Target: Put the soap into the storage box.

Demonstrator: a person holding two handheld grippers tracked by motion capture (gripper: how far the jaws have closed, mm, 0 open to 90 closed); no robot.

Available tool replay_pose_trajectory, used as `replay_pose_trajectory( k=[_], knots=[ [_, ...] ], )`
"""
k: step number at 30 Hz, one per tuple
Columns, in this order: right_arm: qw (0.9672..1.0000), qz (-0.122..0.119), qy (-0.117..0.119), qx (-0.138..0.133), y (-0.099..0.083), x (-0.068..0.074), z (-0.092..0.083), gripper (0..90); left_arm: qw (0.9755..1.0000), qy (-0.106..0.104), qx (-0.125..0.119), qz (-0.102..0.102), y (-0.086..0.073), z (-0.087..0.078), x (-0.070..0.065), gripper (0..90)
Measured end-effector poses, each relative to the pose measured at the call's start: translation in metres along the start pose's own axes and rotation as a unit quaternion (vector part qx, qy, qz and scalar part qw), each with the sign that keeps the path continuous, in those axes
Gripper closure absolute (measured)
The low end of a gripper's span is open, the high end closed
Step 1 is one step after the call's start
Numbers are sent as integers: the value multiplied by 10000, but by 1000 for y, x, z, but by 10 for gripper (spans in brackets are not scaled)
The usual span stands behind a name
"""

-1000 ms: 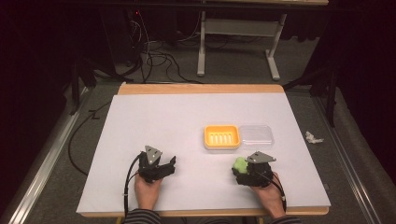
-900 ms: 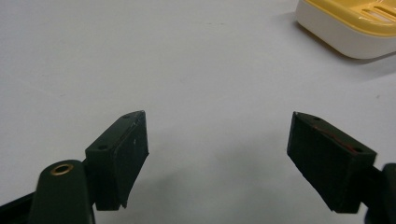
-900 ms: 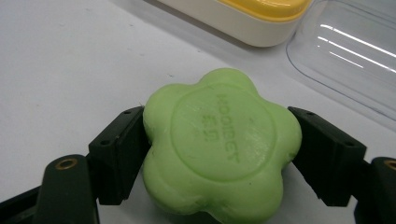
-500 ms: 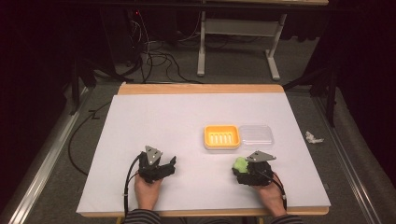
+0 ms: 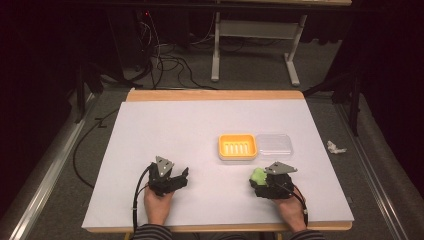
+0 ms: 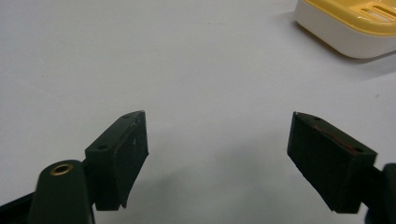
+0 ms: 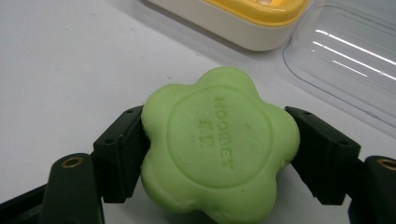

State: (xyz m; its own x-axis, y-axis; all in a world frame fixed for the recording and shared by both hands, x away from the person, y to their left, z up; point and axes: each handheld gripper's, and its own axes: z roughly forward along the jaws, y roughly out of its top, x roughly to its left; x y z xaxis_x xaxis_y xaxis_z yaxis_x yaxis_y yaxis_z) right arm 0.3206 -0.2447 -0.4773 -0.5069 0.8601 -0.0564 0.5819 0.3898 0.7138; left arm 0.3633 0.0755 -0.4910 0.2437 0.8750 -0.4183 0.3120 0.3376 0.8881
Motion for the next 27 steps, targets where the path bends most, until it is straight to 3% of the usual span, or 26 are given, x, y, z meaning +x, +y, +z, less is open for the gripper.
replay_pose_trajectory(
  k=[10, 27],
  knots=[
    [9998, -151, -79, -81, 2, 0, -4, 264, 10000, -6, 12, -12, 0, 0, 0, 210],
    [9991, 110, -64, -403, 3, -6, -14, 266, 10000, 3, 25, 4, -1, 1, -1, 211]
  ],
)
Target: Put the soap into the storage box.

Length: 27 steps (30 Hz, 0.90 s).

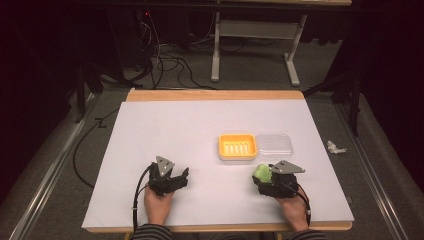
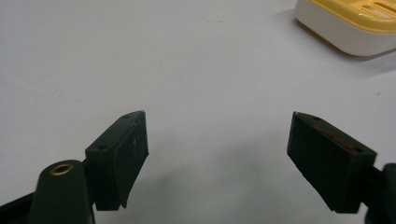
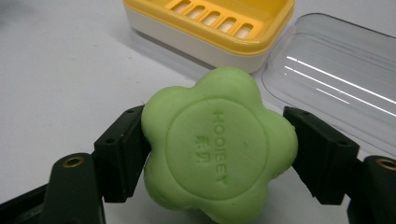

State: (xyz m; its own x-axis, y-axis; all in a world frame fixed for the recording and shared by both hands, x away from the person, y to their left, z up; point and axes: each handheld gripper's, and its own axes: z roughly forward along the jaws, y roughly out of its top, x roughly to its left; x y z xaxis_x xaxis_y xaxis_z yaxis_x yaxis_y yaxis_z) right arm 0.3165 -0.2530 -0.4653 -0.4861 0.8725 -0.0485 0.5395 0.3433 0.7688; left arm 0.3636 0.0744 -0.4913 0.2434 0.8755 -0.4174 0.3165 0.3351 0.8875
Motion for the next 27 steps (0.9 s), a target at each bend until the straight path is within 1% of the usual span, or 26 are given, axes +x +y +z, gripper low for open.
replay_pose_trajectory(
  k=[3, 9, 11, 15, 19, 21, 26, 27],
  knots=[
    [10000, -5, 15, -74, 2, -1, -3, 266, 10000, 8, 20, 9, 0, 0, 0, 211],
    [9999, -12, 33, -128, 6, -2, -7, 267, 10000, 7, 8, 4, 0, 0, 0, 210],
    [9998, 44, 47, -162, 9, -4, -10, 267, 10000, 5, 15, 1, 0, 0, 0, 210],
    [9997, 6, 54, -230, 14, -7, -14, 267, 10000, 0, 11, 7, 0, 0, 0, 210],
    [9996, 54, 122, -266, 19, -9, -17, 267, 10000, 4, 9, 9, 0, 0, 0, 210],
    [9995, 0, 129, -291, 22, -11, -17, 267, 10000, 0, 16, 4, 0, 0, 0, 210],
    [9994, -46, 173, -308, 28, -12, -19, 267, 10000, 1, 9, 14, 0, 0, 0, 209],
    [9994, -93, 120, -305, 33, -15, -19, 267, 10000, -2, 14, 9, 0, 0, 0, 209]
  ],
)
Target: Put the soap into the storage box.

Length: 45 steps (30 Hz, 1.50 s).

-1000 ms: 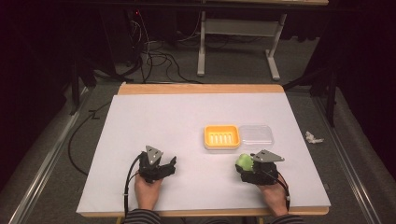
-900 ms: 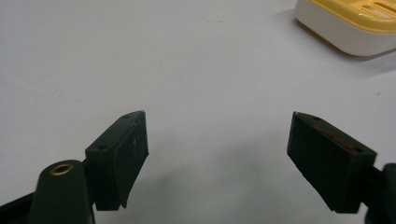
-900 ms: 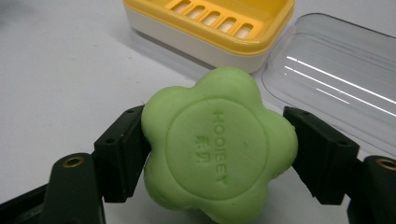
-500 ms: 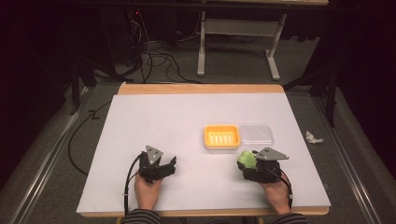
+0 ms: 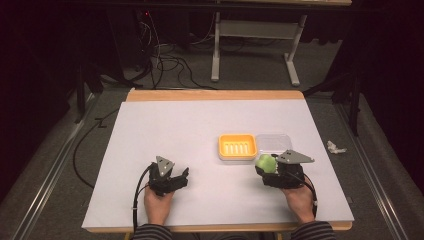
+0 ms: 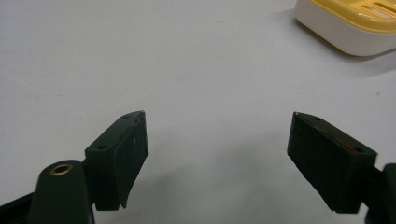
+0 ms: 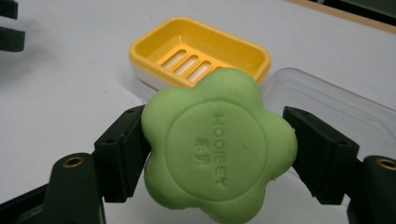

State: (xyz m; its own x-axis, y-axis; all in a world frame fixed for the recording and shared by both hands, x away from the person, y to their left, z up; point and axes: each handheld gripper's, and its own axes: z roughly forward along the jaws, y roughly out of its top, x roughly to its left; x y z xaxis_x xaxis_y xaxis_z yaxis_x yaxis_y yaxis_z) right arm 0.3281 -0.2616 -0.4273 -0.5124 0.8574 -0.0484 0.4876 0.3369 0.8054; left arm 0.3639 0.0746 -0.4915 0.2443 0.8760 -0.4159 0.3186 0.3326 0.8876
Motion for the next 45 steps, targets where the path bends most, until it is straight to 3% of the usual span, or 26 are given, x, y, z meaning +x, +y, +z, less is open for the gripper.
replay_pose_trajectory(
  k=[7, 10, 24, 45],
  knots=[
    [9999, 59, 40, -100, 11, -7, -1, 268, 10000, 6, 15, 15, 0, 0, 0, 210],
    [9999, -40, 72, -130, 17, -8, 1, 268, 10000, 6, 21, 11, 0, 0, 0, 210],
    [9988, 186, 400, -211, 40, -15, 21, 268, 10000, 17, 40, 20, 0, 1, 0, 211],
    [9984, 146, 549, 80, 62, -15, 52, 269, 10000, 25, 46, 41, -1, 1, -1, 211]
  ],
)
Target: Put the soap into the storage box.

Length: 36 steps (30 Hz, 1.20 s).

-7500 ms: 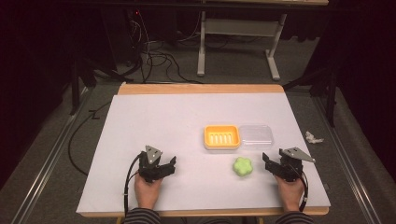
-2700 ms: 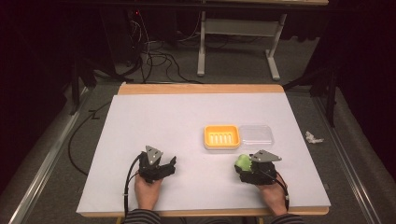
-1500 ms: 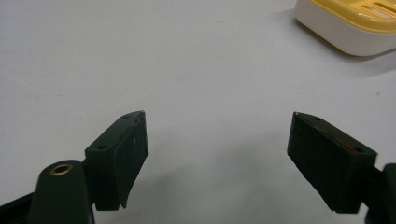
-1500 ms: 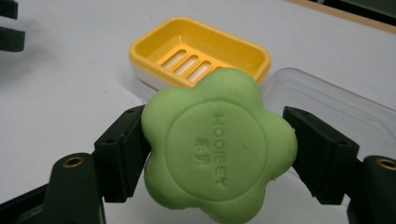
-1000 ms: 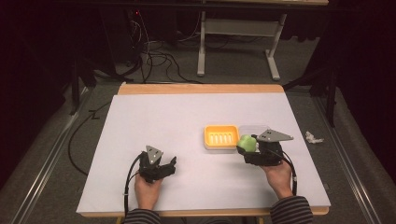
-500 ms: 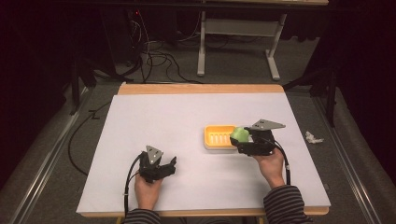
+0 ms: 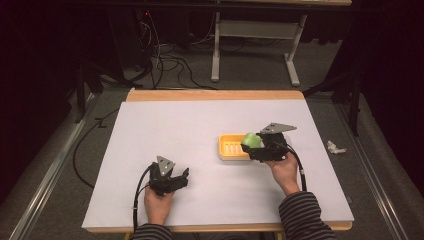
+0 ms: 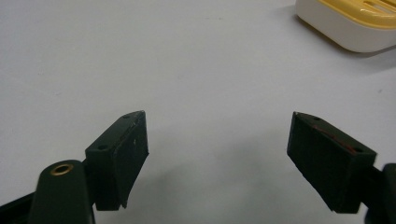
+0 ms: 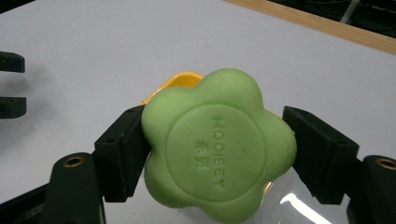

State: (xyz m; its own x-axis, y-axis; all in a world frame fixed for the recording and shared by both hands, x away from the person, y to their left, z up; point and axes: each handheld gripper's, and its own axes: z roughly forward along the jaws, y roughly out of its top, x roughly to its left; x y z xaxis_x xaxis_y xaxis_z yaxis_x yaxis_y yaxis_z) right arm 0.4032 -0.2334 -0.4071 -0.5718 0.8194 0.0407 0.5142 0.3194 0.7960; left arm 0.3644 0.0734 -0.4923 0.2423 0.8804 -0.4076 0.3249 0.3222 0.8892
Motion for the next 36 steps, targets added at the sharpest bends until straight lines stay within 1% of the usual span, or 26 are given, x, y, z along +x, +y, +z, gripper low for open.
replay_pose_trajectory(
  k=[3, 5, 7, 8, 12, 13, 14, 15, 17, 24, 29, 32, 36],
  knots=[
    [10000, -10, -4, 19, 1, -1, 3, 269, 10000, 6, 16, 4, 0, 0, 0, 212],
    [10000, 16, -24, 26, 1, -1, 7, 269, 10000, 8, 45, 42, -1, 1, 0, 212],
    [10000, 5, -22, 76, 1, -1, 11, 269, 10000, 3, 23, 49, -1, 0, -1, 213],
    [9999, 48, -27, 114, 1, -1, 12, 269, 10000, 4, 24, 48, -1, 0, 0, 212],
    [9999, 58, -9, 158, 1, -3, 18, 269, 10000, 2, 34, 49, -1, 0, 0, 212],
    [9997, 48, -7, 242, 2, -3, 22, 269, 10000, 0, 36, 40, -1, 1, 0, 212],
    [9997, 48, -7, 242, 2, -3, 22, 269, 10000, 0, 36, 40, -1, 1, 0, 212],
    [9995, 93, -21, 293, 2, -2, 24, 268, 10000, -2, 34, 45, -1, 0, 0, 212],
    [9992, 95, -41, 375, 2, -3, 31, 269, 10000, -3, 20, 41, -1, 0, 0, 212],
    [9988, 125, -58, 475, 2, -6, 38, 269, 10000, -2, 46, 42, -1, 0, 0, 212],
    [9979, 158, -74, 626, 2, -7, 46, 268, 10000, -10, 25, 33, -1, 0, -1, 211],
    [9979, 183, -20, 621, 3, -6, 48, 268, 10000, -7, 36, 43, -1, 0, 0, 211],
    [9976, 148, -64, 666, 3, -5, 51, 268, 10000, -14, 20, 33, -1, 0, -1, 211]
  ],
)
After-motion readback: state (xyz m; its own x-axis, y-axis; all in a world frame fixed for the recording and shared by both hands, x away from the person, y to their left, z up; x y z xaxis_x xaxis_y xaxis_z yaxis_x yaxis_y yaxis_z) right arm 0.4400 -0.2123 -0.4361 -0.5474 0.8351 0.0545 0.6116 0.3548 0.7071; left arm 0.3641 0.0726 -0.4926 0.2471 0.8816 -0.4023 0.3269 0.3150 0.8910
